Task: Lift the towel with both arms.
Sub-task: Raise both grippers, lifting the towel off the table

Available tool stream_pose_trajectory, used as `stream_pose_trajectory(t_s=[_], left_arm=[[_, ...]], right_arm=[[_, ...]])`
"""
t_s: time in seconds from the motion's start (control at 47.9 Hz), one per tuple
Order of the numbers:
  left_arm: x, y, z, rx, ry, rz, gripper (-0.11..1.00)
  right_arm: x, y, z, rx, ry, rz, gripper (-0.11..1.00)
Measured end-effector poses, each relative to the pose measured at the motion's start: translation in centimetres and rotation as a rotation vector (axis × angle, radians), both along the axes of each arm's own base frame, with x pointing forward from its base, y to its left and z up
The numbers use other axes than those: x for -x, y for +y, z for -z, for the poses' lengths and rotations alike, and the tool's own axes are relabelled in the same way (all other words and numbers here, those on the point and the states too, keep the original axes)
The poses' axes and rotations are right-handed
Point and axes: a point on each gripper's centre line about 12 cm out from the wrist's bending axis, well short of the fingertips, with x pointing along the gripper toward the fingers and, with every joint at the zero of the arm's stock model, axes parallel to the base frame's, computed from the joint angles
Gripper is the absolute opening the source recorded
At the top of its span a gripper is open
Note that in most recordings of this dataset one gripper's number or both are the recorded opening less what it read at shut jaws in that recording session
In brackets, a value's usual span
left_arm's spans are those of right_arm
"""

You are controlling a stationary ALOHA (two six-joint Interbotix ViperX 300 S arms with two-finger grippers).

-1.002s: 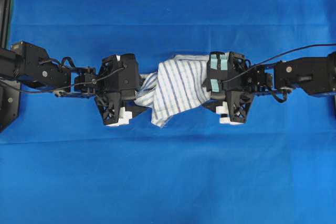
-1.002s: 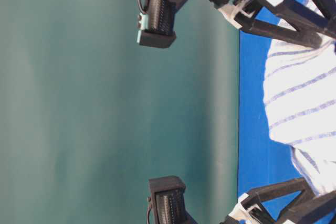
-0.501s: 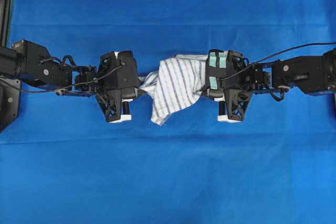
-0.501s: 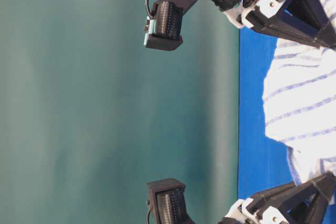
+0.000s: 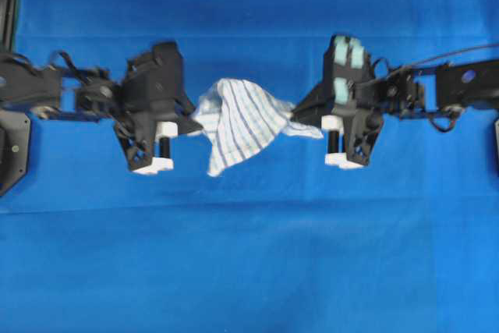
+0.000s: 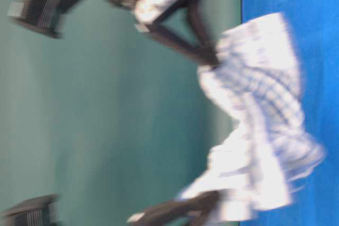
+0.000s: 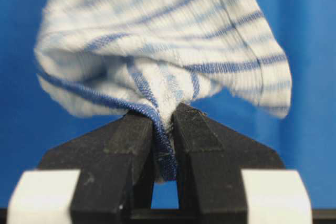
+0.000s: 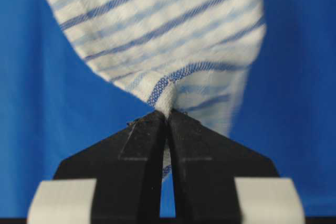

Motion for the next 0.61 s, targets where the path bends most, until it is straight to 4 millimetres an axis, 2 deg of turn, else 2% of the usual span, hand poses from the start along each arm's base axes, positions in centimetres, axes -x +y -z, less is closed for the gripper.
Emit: stream_pose_trajectory(t_s=[0.104,0.355,0.459,0.605], left_arm=[[0.6,0.1,-3.4,-0.001,-0.041,-0.004,0.05],[2.4,0.3,-11.4,-0.014,-0.136,-0.004,0.05],[3.0,0.5,-14.1,-0.017,-0.176,-0.012,0.05],[3.7,0.6,-17.5,-0.025,-0.223,-0.015,0.05]], right_arm=[[0.1,-0.3,-3.0,0.004,-0.029,0.007,0.03],[0.7,-0.7,-11.8,0.05,-0.141,0.008,0.03],[1.3,-0.8,-15.2,0.078,-0.181,0.008,0.04],[2.0,-0.9,-18.6,0.091,-0.219,0.014,0.03]])
